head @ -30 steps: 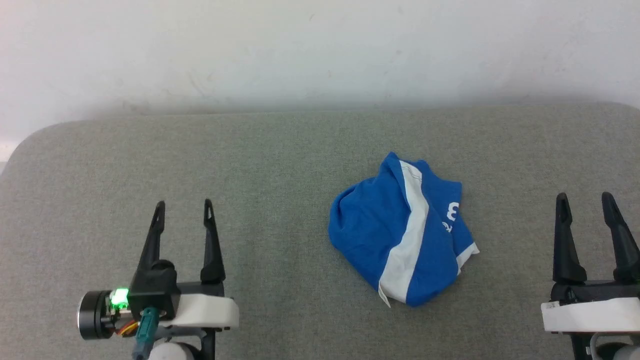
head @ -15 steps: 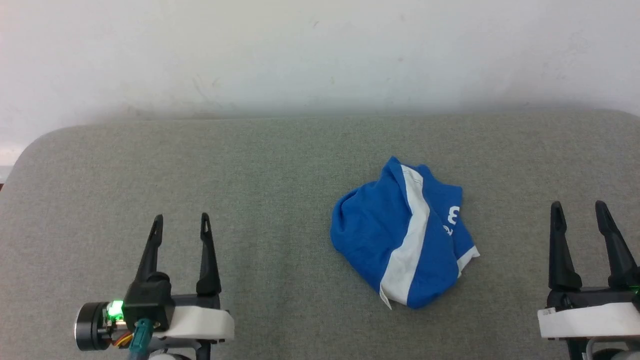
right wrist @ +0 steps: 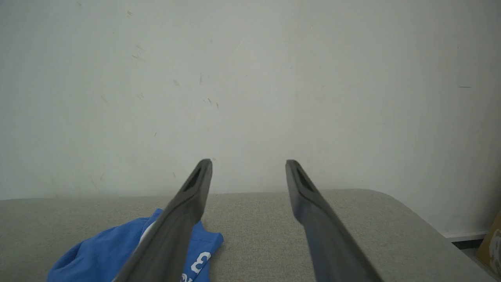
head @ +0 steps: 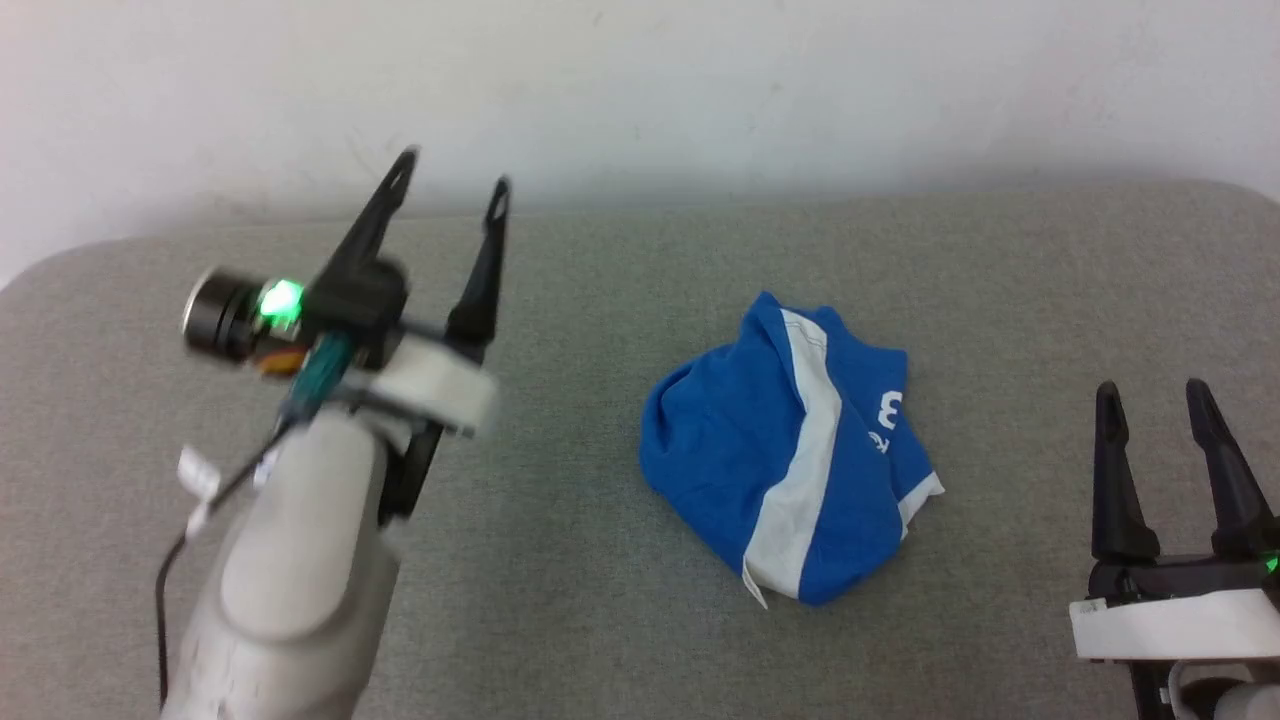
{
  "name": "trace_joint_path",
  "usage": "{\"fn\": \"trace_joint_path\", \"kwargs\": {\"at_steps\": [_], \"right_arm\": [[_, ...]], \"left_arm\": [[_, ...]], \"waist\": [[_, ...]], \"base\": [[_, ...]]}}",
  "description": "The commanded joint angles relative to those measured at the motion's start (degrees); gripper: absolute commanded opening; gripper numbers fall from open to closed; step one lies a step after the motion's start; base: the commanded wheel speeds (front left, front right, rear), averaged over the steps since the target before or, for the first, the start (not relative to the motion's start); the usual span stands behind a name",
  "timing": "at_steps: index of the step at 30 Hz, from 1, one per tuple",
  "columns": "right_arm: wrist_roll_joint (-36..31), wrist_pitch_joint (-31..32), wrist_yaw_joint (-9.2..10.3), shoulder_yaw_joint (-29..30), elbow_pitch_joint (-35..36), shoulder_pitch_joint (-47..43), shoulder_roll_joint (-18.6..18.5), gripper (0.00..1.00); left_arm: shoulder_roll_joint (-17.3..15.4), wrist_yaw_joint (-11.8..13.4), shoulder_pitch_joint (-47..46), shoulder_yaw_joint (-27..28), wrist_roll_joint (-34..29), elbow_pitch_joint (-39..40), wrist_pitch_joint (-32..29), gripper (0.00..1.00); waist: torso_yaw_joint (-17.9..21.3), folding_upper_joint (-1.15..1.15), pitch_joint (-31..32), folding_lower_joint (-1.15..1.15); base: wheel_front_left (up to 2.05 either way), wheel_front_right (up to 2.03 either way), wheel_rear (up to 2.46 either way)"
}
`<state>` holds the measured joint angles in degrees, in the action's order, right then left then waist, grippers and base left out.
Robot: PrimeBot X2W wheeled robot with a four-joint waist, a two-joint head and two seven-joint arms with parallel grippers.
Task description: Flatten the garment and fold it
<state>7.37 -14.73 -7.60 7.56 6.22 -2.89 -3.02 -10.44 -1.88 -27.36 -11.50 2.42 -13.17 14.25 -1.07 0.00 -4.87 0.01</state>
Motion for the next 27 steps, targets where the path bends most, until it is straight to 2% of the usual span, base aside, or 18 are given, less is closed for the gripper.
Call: {"fn": "trace_joint_path", "kwargs": {"at_steps": [1, 4, 7, 10, 15, 21, 24, 27], "right_arm": [[0.4, -0.3, 0.11, 0.1, 0.2, 1.0, 0.1, 1.0], [0.5, -0.3, 0.11, 0.1, 0.0, 2.0, 0.1, 1.0], [0.9, -0.3, 0.11, -0.1, -0.1, 3.1, 0.1, 1.0], [1.3, -0.3, 0.11, -0.4, -0.4, 4.0, 0.1, 1.0], [2.1, -0.3, 0.11, -0.7, -0.6, 5.3, 0.1, 1.0], [3.0, -0.3, 0.11, -0.8, -0.9, 6.6, 0.1, 1.0], [3.6, -0.3, 0.11, -0.8, -0.9, 7.3, 0.1, 1.0], [4.0, -0.3, 0.11, -0.9, -1.0, 8.0, 0.1, 1.0]], "left_arm": [[0.1, -1.8, -4.4, -1.4, -0.1, -2.6, -1.8, 1.0], [0.8, -4.4, -12.2, -5.1, 0.9, -7.3, -6.9, 1.0], [2.1, -5.4, -18.5, -10.4, 3.5, -11.4, -12.8, 1.0], [2.1, -5.6, -23.4, -20.5, 9.2, -14.5, -19.8, 1.0], [-1.5, -5.6, -30.1, -39.1, 22.4, -15.5, -32.5, 1.0], [-8.2, -5.6, -35.7, -58.8, 38.9, -9.5, -47.1, 1.0], [-11.7, -5.6, -36.5, -61.6, 42.1, -6.2, -53.3, 1.0], [-14.0, -5.6, -32.3, -61.8, 40.1, -2.4, -61.9, 1.0]], "waist": [[1.2, 0.0, -1.4, -0.01], [2.4, 0.0, -2.8, -0.01], [4.0, 0.0, -4.2, -0.01], [5.8, 0.0, -5.5, -0.01], [9.0, 0.0, -7.6, -0.01], [12.2, 0.0, -10.1, -0.01], [13.5, 0.0, -11.3, -0.01], [14.3, 0.0, -12.3, -0.01]], "base": [[0.0, 0.0, 0.0], [0.0, 0.0, 0.0], [0.0, 0.0, 0.0], [0.0, 0.0, 0.0], [0.0, 0.0, 0.0], [0.0, 0.0, 0.0], [0.0, 0.0, 0.0], [0.0, 0.0, 0.0]]}}
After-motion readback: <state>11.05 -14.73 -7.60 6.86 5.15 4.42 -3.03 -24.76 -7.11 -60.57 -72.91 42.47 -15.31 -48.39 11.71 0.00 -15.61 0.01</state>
